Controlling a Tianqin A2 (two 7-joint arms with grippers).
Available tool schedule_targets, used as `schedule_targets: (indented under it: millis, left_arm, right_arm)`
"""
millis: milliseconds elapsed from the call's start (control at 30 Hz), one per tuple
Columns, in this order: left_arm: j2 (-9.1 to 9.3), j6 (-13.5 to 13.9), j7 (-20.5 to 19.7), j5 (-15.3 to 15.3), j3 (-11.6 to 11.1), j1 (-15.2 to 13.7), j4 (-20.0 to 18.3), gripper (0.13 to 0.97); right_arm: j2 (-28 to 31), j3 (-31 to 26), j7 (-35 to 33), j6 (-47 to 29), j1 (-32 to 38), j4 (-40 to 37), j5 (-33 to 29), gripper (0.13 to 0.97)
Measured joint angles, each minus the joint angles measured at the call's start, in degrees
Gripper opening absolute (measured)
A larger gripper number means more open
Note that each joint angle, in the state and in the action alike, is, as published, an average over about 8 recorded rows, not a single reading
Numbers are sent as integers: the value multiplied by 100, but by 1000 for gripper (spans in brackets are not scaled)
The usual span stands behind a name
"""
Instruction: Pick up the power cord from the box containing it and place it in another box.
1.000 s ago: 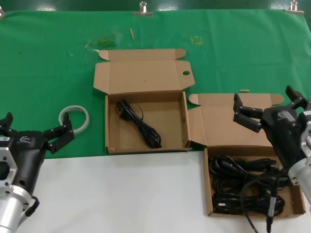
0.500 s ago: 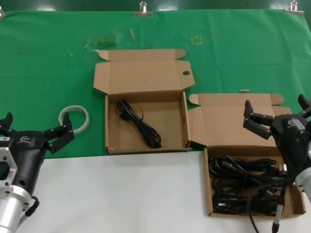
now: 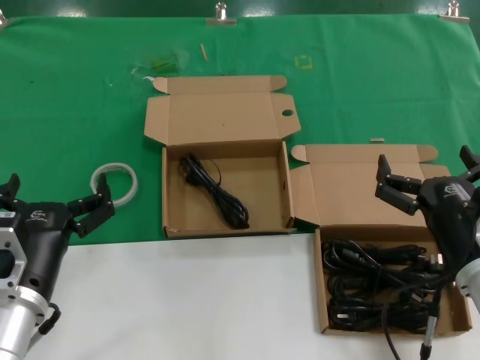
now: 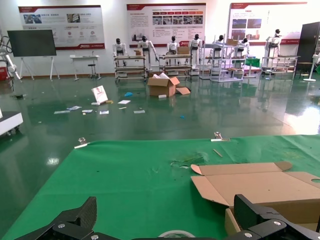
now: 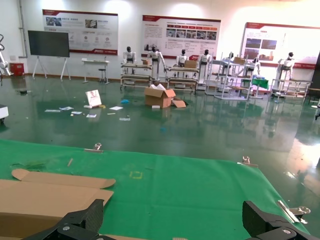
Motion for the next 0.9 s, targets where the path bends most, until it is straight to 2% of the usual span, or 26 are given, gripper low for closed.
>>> schedule_targets:
  millis: [900]
  left_arm:
    - [0, 0, 0, 0, 0, 0, 0, 966]
  right_arm:
    - [0, 0, 0, 0, 0, 0, 0, 965]
